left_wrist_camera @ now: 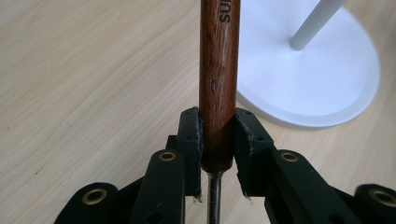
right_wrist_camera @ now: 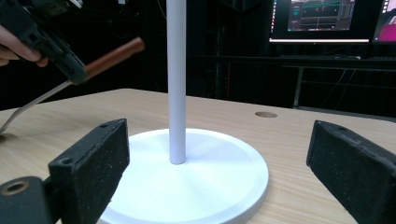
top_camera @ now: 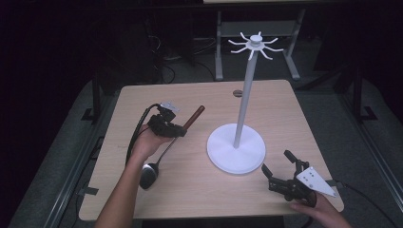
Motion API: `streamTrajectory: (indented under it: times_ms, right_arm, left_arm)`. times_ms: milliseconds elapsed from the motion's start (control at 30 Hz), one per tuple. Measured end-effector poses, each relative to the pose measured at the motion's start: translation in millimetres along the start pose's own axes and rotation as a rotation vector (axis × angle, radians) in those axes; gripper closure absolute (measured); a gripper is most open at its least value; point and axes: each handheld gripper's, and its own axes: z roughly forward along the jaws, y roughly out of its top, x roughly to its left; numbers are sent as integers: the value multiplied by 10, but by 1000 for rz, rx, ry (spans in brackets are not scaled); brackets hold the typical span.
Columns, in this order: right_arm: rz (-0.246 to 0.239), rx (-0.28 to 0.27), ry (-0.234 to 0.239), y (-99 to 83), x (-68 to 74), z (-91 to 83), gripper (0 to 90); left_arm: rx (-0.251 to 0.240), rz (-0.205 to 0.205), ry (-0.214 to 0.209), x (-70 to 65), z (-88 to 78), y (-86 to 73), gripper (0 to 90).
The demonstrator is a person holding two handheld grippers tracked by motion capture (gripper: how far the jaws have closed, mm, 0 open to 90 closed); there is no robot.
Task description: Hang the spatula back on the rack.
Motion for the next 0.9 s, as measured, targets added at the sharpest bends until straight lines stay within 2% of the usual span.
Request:
streamTrajectory:
  times_ms: [67,133,400,433,900]
  right_arm:
    - [0,0,0,0,0,0,55]
    - [0,0,0,0,1,0,55]
    - [0,0,0,0,2,0,55]
    - [-1,0,0,0,1,0,55]
    - [-2,1,0,0,1,-1,55]
  left_arm:
    - [-21,1,-17,4,-67,-8,732]
    - [-62,-19,-28,-8,-115,-14,732]
    - [-148,-18,-77,-13,-290,-26,732]
    - [-159,-29,-84,-19,-308,-29,732]
    - [-287,-5,-151,-76,-547,-5,732]
